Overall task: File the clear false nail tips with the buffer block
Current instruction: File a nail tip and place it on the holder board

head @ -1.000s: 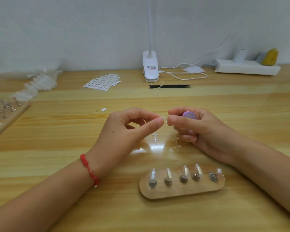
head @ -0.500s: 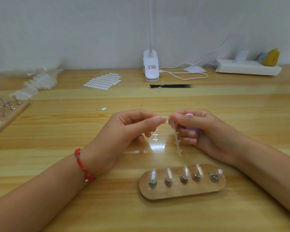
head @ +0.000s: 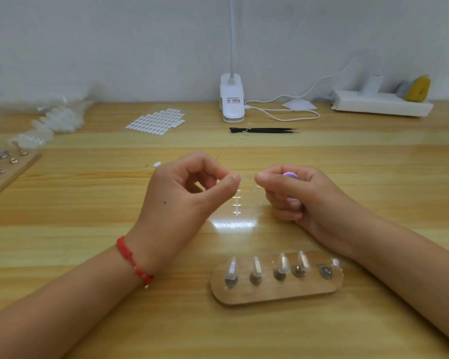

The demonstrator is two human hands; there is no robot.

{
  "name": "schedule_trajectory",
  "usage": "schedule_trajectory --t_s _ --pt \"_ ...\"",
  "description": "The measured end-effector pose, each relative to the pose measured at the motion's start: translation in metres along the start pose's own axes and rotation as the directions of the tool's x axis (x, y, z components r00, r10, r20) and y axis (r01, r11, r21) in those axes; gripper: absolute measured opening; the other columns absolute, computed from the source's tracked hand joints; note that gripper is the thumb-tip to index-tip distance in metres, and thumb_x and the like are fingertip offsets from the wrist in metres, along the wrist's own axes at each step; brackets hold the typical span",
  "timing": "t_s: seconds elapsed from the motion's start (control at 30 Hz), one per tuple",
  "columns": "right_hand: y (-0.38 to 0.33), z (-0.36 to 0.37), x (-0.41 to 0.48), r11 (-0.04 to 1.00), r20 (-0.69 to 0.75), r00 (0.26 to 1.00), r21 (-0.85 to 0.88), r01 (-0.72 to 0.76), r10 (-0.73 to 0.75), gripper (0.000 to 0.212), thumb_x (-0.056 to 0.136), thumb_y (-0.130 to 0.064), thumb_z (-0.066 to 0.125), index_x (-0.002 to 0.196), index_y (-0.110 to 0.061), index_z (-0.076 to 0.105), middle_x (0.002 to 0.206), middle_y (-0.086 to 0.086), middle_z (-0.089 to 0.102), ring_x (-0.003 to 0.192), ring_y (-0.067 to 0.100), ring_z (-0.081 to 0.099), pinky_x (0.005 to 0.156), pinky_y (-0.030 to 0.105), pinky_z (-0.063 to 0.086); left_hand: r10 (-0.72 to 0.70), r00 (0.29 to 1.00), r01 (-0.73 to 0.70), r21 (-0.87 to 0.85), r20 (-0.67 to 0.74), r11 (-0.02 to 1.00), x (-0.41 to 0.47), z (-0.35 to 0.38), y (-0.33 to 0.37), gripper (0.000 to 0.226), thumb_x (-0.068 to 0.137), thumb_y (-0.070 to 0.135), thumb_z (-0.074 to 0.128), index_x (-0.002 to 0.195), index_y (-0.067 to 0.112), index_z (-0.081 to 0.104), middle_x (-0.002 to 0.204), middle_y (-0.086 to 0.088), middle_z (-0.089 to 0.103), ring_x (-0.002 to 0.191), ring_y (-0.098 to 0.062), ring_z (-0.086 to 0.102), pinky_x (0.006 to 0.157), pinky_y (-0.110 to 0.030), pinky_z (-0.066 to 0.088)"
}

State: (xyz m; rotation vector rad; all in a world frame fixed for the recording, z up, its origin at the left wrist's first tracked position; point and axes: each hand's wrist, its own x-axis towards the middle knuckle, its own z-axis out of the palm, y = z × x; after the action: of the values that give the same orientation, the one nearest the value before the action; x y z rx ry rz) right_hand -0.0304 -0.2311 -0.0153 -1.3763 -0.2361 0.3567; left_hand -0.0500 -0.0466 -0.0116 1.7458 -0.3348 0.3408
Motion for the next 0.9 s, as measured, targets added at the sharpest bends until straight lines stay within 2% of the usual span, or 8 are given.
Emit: schedule_trajectory --t_s 0.1,0.17,0.3,0.43,0.57,0.67,0.73,0.9 --pt "-0.0003 -0.0001 -0.0005 0.999 -0.027 1.0 -0.04 0.01 -0.011 0.016 0.067 -0.025 0.08 0.058 -0.023 0.067 0.054 -0.007 0.035 0.044 0.004 0.027 0.038 0.014 0.026 0.147 0.986 -0.135 0.144 -0.083 0.98 -0.0002 -0.0025 0.0009 0.017 0.073 0.033 0.071 0.064 0.023 0.061 0.057 0.005 0.05 0.054 -0.006 0.046 0.051 -0.023 0.04" --pt "-0.0005 0.0018 -0.0005 0.997 -0.022 1.0 -0.08 0.017 -0.019 0.013 0.064 -0.027 0.084 0.071 -0.024 0.073 0.056 -0.007 0.035 0.046 0.004 0.027 0.039 0.013 0.027 0.188 0.98 -0.173 0.186 -0.062 0.967 -0.002 -0.0019 0.0023 0.018 0.076 0.032 0.069 0.068 0.019 0.06 0.06 0.001 0.052 0.057 -0.007 0.048 0.054 -0.024 0.043" --pt "-0.0036 -0.0006 0.0014 0.997 0.044 0.997 0.028 -0.066 0.065 0.035 0.074 -0.036 0.063 0.103 -0.019 0.072 0.069 -0.006 0.045 0.051 0.005 0.032 0.042 0.018 0.016 0.079 0.995 -0.084 0.077 0.066 0.993 -0.0064 0.0031 0.0057 0.019 0.075 0.034 0.068 0.07 0.017 0.06 0.064 0.007 0.052 0.058 -0.004 0.048 0.056 -0.016 0.039" --pt "-0.0049 -0.0038 -0.001 0.984 0.066 0.997 0.17 -0.057 0.047 0.042 0.062 -0.017 0.045 0.091 -0.01 0.075 0.079 0.005 0.039 0.054 0.01 0.036 0.048 0.026 0.014 -0.041 0.989 0.047 -0.038 0.14 0.998 -0.0058 0.0031 0.0056 0.015 0.068 0.034 0.07 0.066 0.022 0.061 0.069 0.008 0.052 0.057 -0.004 0.046 0.055 -0.014 0.038" --pt "-0.0036 -0.0024 -0.0015 0.96 0.065 0.998 0.277 -0.038 0.02 0.035 0.074 -0.016 0.05 0.101 -0.007 0.071 0.077 0.006 0.045 0.059 0.013 0.048 0.043 0.022 0.031 -0.136 0.988 0.144 -0.135 0.068 0.98 -0.0027 0.0023 0.0024 0.01 0.073 0.028 0.068 0.068 0.02 0.064 0.052 0.014 0.046 0.049 -0.004 0.039 0.05 -0.011 0.034" --pt "-0.0001 -0.0007 -0.0017 0.972 0.107 0.994 0.234 -0.014 -0.011 0.031 0.08 -0.021 0.062 0.107 -0.012 0.075 0.084 0.006 0.06 0.078 0.015 0.064 0.059 0.025 0.053 -0.208 0.977 0.212 -0.162 0.043 0.964 -0.0013 0.0023 -0.0001 0.017 0.068 0.034 0.079 0.07 0.021 0.069 0.05 0.012 0.044 0.05 -0.007 0.036 0.047 -0.014 0.031" --pt "0.0032 0.0009 -0.0012 0.99 0.097 0.995 0.141 0.01 -0.024 0.03 0.079 -0.023 0.063 0.106 -0.019 0.076 0.088 0.004 0.067 0.083 0.013 0.066 0.066 0.025 0.056 -0.224 0.974 0.227 -0.163 0.038 0.96 -0.0012 0.0033 0.0001 0.02 0.064 0.038 0.077 0.071 0.02 0.071 0.051 0.01 0.044 0.051 -0.009 0.034 0.046 -0.016 0.029" --pt "0.0046 0.0036 -0.0017 0.995 0.115 0.993 0.099 0.029 -0.04 0.033 0.07 -0.027 0.071 0.102 -0.024 0.078 0.091 0.001 0.074 0.074 0.009 0.066 0.063 0.022 0.055 -0.207 0.977 0.211 -0.136 0.042 0.968 -0.0012 0.0044 0.0007 0.023 0.063 0.039 0.069 0.073 0.018 0.073 0.056 0.005 0.04 0.054 -0.012 0.031 0.047 -0.016 0.029"
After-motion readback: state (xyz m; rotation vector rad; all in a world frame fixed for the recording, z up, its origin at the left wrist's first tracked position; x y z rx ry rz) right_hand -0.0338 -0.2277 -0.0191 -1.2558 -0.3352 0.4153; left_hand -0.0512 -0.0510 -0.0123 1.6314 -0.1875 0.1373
